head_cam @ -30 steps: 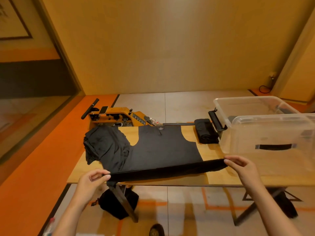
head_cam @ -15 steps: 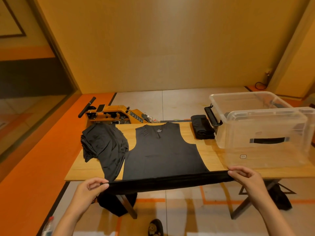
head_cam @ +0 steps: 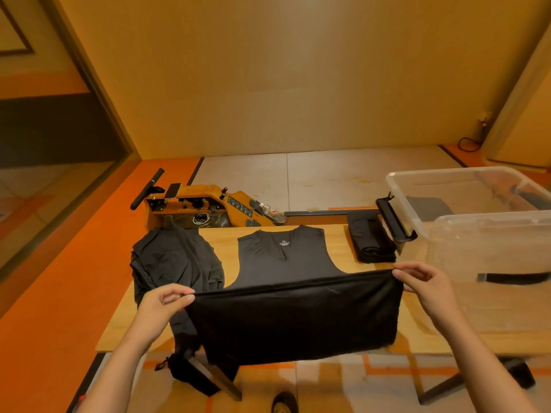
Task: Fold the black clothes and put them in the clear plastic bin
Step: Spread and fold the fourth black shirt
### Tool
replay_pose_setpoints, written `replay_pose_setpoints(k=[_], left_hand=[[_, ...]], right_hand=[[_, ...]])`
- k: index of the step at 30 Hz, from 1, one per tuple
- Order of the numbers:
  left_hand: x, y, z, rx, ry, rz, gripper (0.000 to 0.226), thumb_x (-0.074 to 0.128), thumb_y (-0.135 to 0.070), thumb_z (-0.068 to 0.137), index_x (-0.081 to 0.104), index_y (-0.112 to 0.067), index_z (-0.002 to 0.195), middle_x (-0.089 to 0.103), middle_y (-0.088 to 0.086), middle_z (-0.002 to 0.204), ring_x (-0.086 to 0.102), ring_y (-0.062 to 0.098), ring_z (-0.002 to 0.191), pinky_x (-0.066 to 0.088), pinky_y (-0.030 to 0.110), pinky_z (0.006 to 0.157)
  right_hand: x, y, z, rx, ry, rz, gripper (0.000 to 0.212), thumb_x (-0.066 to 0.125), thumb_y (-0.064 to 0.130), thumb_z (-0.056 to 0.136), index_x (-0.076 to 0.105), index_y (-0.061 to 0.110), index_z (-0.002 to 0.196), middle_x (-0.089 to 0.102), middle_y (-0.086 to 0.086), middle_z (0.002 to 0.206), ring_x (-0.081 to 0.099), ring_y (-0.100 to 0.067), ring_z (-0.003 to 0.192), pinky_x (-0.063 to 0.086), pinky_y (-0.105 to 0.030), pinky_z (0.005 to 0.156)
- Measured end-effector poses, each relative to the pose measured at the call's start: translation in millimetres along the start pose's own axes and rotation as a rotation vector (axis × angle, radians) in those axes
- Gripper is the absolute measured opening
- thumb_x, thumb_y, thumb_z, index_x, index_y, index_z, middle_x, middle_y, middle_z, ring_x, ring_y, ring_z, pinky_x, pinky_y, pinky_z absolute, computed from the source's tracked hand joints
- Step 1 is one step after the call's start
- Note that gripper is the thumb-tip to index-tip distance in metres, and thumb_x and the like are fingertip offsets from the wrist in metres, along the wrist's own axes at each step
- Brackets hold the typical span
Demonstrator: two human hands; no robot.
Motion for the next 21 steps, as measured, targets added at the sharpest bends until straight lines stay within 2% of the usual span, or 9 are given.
replay_pose_setpoints(k=[3,7,10,12,14,16,18,21], left_hand=[[4,-6,60,-0.012,-0.018,0.014,0.008,0.071,-0.003,0.084,0.075,-0.01,0.086,0.075,0.002,0.086,0.068,0.016,0.086,0.049,0.028,0.081],[17,-7,142,-0.071,-0.014,-0.014,0.01,0.07,-0.002,0.084,0.073,-0.008,0.091,0.074,0.005,0.086,0.067,0.016,0.082,0.05,0.016,0.068],[29,4,206,-0.134,-0.017,-0.045,0.01,0.07,-0.001,0.084,0.072,-0.011,0.087,0.071,0.005,0.083,0.065,0.016,0.078,0.049,0.013,0.064],[38,20,248,-0.182,-0.018,-0.029,0.011,0.071,-0.002,0.083,0.072,-0.013,0.085,0.07,0.006,0.086,0.063,0.017,0.08,0.048,0.019,0.069],[50,39,282,-0.228,-0.019,-0.002,0.012,0.072,-0.002,0.082,0.071,-0.014,0.081,0.069,0.008,0.086,0.062,0.018,0.077,0.048,0.024,0.072],[64,60,307,-0.249,-0.005,0.079,0.011,0.072,-0.001,0.082,0.071,-0.012,0.08,0.067,0.008,0.082,0.058,0.021,0.075,0.046,0.029,0.073],[79,76,322,-0.248,0.015,0.178,0.006,0.071,-0.003,0.083,0.073,-0.009,0.086,0.065,0.004,0.082,0.056,0.019,0.08,0.044,0.033,0.081],[89,84,332,-0.21,-0.026,0.248,0.008,0.069,-0.006,0.085,0.072,-0.009,0.092,0.067,0.002,0.092,0.057,0.017,0.092,0.042,0.029,0.085]], right_hand=[[26,6,53,-0.02,-0.02,-0.117,0.014,0.067,0.005,0.086,0.071,0.017,0.092,0.071,0.0,0.092,0.065,-0.012,0.092,0.051,-0.026,0.076],[60,6,125,-0.029,-0.084,-0.197,0.014,0.065,0.006,0.089,0.069,0.016,0.097,0.067,0.005,0.089,0.06,-0.004,0.085,0.043,-0.015,0.063],[85,-8,184,-0.035,-0.144,-0.302,0.013,0.063,0.007,0.09,0.069,0.014,0.099,0.064,0.009,0.086,0.057,0.0,0.082,0.043,-0.016,0.071],[105,-25,221,-0.019,-0.161,-0.396,0.015,0.062,0.008,0.091,0.069,0.012,0.103,0.065,0.005,0.089,0.058,-0.005,0.083,0.049,-0.026,0.083],[125,-46,255,-0.002,-0.162,-0.513,0.015,0.061,0.009,0.091,0.068,0.01,0.104,0.068,-0.003,0.096,0.061,-0.017,0.09,0.049,-0.035,0.088],[144,-69,281,0.014,-0.138,-0.663,0.015,0.059,0.009,0.092,0.068,0.01,0.103,0.07,-0.01,0.099,0.064,-0.027,0.094,0.05,-0.039,0.086],[160,-87,298,0.02,-0.091,-0.795,0.016,0.056,0.006,0.092,0.067,0.01,0.103,0.07,-0.014,0.101,0.063,-0.035,0.095,0.049,-0.041,0.082],[173,-99,310,0.021,-0.061,-0.908,0.019,0.051,0.005,0.093,0.066,0.009,0.104,0.068,-0.015,0.103,0.062,-0.037,0.096,0.048,-0.041,0.077]])
Point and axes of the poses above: each hand's wrist, its own z-axis towards the middle knuckle, its own x-axis out of the palm, y = z × x, the point moved 8 cm from there along z, towards the middle knuckle
